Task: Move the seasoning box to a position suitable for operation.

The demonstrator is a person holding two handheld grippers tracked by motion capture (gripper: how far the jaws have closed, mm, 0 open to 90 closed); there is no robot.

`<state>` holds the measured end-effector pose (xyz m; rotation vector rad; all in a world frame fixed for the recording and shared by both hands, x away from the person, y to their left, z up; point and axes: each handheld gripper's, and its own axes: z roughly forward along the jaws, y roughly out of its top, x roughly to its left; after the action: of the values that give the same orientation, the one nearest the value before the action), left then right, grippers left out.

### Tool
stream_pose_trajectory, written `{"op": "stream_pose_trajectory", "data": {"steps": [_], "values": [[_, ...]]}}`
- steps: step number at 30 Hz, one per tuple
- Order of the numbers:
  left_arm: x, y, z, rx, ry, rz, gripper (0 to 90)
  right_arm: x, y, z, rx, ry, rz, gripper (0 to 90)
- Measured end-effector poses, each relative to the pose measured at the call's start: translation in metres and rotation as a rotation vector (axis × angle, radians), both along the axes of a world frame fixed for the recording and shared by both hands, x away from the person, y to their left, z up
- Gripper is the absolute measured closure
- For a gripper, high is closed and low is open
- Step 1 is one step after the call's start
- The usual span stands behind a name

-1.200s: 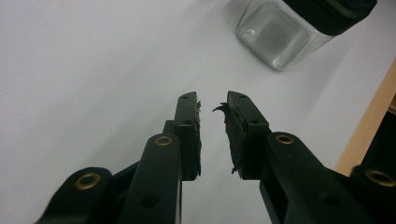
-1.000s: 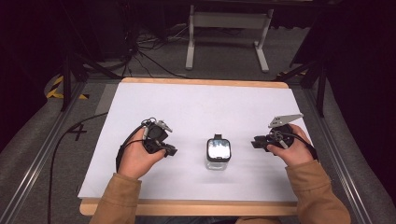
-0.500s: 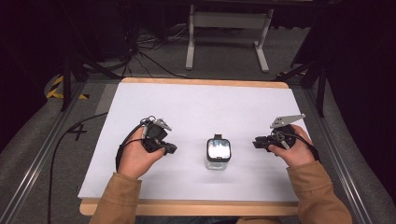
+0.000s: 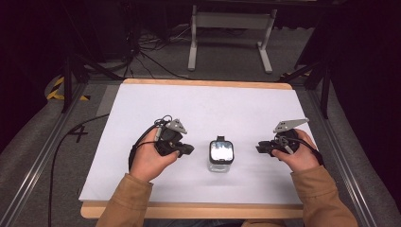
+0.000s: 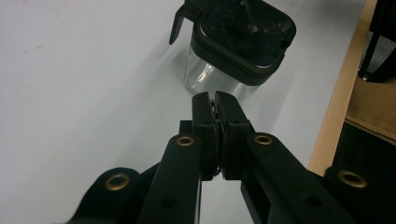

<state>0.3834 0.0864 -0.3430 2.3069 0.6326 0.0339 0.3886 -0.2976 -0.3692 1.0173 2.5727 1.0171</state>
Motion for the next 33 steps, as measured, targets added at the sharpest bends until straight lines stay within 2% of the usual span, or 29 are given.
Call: {"op": "stream_pose_trajectory", "data": {"steps": [3,4,11,17,23,26,33], "values": [[0.004,-0.004,0.001,-0.019,0.001,-0.005,87.2,-0.005,-0.006,-0.002,0.001,-0.002,-0.014,74.8],[0.007,-0.009,0.001,-0.036,0.0,-0.021,87.2,-0.008,-0.009,-0.002,0.004,0.0,-0.025,74.9],[0.019,-0.033,0.002,-0.034,-0.012,-0.088,86.5,-0.021,-0.024,-0.004,0.029,-0.009,-0.071,75.4],[0.027,-0.048,0.002,-0.04,-0.006,-0.117,86.5,-0.029,-0.033,-0.008,0.033,-0.006,-0.094,75.1],[0.035,-0.062,-0.001,-0.08,-0.001,-0.121,86.6,-0.038,-0.04,-0.012,0.068,0.02,-0.098,74.2],[0.04,-0.067,-0.003,-0.079,0.001,-0.12,87.0,-0.041,-0.042,-0.013,0.064,0.015,-0.101,74.4],[0.05,-0.076,-0.011,-0.155,-0.003,-0.076,86.5,-0.047,-0.045,-0.015,0.063,0.018,-0.106,73.0]]}}
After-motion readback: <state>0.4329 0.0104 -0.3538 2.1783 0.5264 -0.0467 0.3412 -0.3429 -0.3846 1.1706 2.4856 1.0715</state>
